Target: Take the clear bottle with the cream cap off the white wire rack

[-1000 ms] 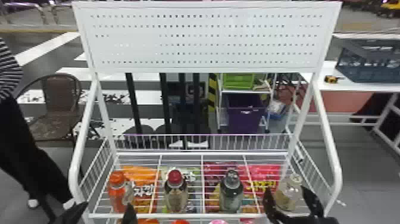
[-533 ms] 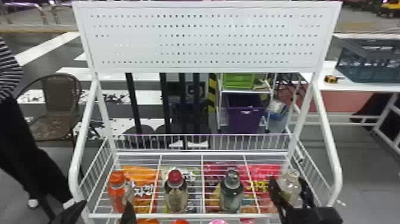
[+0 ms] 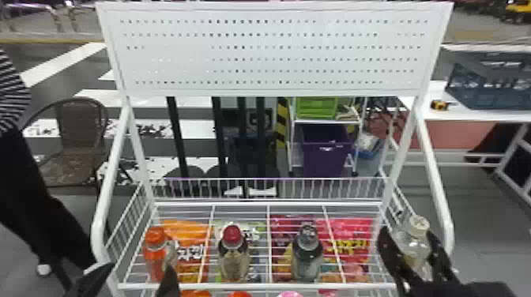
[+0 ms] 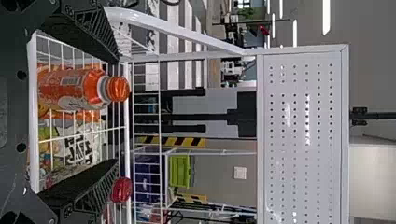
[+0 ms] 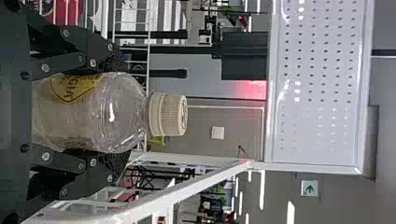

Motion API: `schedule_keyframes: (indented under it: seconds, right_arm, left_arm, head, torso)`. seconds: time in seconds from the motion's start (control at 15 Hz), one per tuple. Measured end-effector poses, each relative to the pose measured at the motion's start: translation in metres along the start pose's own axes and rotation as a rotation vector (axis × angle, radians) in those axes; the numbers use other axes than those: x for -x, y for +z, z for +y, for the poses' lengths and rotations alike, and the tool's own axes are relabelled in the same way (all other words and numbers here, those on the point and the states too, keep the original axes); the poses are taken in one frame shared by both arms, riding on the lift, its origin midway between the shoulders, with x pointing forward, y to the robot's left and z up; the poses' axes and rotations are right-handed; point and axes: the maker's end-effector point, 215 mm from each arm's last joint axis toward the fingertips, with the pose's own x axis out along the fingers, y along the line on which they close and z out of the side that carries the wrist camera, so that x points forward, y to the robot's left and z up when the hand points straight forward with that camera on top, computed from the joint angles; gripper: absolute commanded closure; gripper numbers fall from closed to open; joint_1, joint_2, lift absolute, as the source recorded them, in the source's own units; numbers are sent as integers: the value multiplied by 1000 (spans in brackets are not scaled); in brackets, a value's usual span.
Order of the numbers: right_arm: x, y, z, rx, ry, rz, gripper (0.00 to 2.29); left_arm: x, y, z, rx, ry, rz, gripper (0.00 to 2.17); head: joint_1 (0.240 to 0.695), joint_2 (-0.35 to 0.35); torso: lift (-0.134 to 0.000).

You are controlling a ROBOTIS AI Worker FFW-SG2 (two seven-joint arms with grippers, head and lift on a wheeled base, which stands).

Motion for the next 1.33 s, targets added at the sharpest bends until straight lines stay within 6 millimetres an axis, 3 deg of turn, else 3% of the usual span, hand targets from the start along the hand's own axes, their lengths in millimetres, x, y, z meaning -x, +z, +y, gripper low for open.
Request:
schedule_keyframes:
  seconds: [0.27, 0.53, 0.8, 1.0, 1.33]
  right_arm:
    - [45, 21, -6, 0, 9, 70, 1524]
    - [92, 27, -24, -3, 11, 101, 1524]
    - [131, 53, -50, -14, -19, 27, 1521]
    - [144, 61, -56, -10, -27, -5, 1524]
    - [146, 68, -50, -16, -19, -36, 1524]
  left_arm:
    - [1, 4, 10, 3, 15, -15, 137]
    - [2, 7, 18, 10, 28, -34, 137]
    - [2, 8, 17, 17, 29, -39, 137]
    - [1, 11, 12, 27, 20, -44, 137]
    - [8, 13, 7, 29, 11, -43, 137]
  head:
    - [499, 0]
    - [499, 0]
    - [499, 0]
    - [499, 0]
    - [499, 0]
  torso:
    - [0]
    - [0]
    - [0]
    - [0]
    - [0]
